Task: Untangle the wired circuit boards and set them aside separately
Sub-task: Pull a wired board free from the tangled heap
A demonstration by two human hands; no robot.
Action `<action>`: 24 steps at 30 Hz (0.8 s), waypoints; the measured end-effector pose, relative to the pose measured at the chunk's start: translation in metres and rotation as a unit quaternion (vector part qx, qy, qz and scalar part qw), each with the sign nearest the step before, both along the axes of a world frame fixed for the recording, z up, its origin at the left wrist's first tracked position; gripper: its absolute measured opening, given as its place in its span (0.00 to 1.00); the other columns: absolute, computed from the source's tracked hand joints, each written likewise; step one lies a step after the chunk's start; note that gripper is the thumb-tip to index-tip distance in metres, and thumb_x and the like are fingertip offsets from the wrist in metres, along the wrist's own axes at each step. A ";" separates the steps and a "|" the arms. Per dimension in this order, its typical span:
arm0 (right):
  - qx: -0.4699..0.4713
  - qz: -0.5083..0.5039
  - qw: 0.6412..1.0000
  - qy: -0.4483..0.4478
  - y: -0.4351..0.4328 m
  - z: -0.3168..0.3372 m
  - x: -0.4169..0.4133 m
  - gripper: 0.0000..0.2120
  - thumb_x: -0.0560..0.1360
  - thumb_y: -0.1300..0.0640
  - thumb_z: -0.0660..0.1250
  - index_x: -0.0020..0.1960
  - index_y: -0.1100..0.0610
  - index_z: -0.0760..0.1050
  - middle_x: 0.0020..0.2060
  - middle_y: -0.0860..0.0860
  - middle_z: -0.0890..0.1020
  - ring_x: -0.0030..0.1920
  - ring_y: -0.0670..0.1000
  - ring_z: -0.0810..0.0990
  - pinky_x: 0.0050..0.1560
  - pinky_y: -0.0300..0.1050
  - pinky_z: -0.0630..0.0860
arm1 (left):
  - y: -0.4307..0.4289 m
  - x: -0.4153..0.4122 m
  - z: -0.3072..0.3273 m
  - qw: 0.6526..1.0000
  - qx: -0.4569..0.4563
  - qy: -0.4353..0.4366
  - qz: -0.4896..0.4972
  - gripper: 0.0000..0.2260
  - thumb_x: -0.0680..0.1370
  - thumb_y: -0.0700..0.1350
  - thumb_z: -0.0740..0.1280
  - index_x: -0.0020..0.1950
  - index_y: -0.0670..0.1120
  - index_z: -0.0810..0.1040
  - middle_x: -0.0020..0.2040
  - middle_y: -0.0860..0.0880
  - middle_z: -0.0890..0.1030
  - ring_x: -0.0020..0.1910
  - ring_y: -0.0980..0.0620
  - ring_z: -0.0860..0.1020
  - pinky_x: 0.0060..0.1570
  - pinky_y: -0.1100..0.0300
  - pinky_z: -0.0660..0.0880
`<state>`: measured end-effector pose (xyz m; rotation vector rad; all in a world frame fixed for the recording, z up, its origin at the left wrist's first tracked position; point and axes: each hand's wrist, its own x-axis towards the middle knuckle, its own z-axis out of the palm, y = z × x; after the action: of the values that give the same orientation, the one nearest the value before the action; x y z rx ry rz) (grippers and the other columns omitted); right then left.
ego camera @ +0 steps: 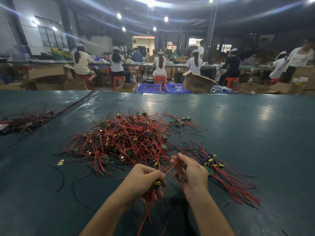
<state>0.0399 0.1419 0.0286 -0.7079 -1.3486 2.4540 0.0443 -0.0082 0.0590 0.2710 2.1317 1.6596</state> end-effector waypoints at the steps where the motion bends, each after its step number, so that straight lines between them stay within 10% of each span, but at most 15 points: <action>1: -0.004 -0.006 1.000 0.001 0.000 0.000 0.000 0.01 0.75 0.63 0.71 0.45 0.59 0.79 0.35 0.56 0.86 0.30 0.48 0.84 0.24 0.35 0.73 | 0.000 0.000 0.000 1.000 -0.004 -0.002 -0.007 0.17 0.78 0.42 0.64 0.30 0.44 0.82 0.27 0.42 0.80 0.19 0.53 0.73 0.22 0.66 0.69; 14: 0.061 -0.016 0.997 0.043 0.003 -0.006 -0.004 0.07 0.80 0.54 0.65 0.51 0.58 0.75 0.32 0.55 0.85 0.27 0.49 0.83 0.22 0.37 0.73 | -0.004 -0.002 -0.002 0.999 0.006 -0.017 -0.043 0.16 0.78 0.43 0.64 0.33 0.44 0.83 0.27 0.42 0.81 0.20 0.52 0.74 0.23 0.66 0.70; 24: 0.149 0.126 0.979 0.055 -0.013 -0.004 0.005 0.17 0.78 0.45 0.66 0.49 0.60 0.80 0.36 0.55 0.86 0.29 0.51 0.81 0.25 0.40 0.74 | -0.008 -0.011 -0.004 0.965 0.198 -0.039 0.167 0.15 0.77 0.51 0.66 0.46 0.41 0.84 0.36 0.41 0.84 0.27 0.52 0.80 0.23 0.65 0.72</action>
<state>0.0451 0.1290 0.0241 -0.3415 -1.8036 2.3504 0.0331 -0.0164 0.0545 -0.0449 1.8467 2.2495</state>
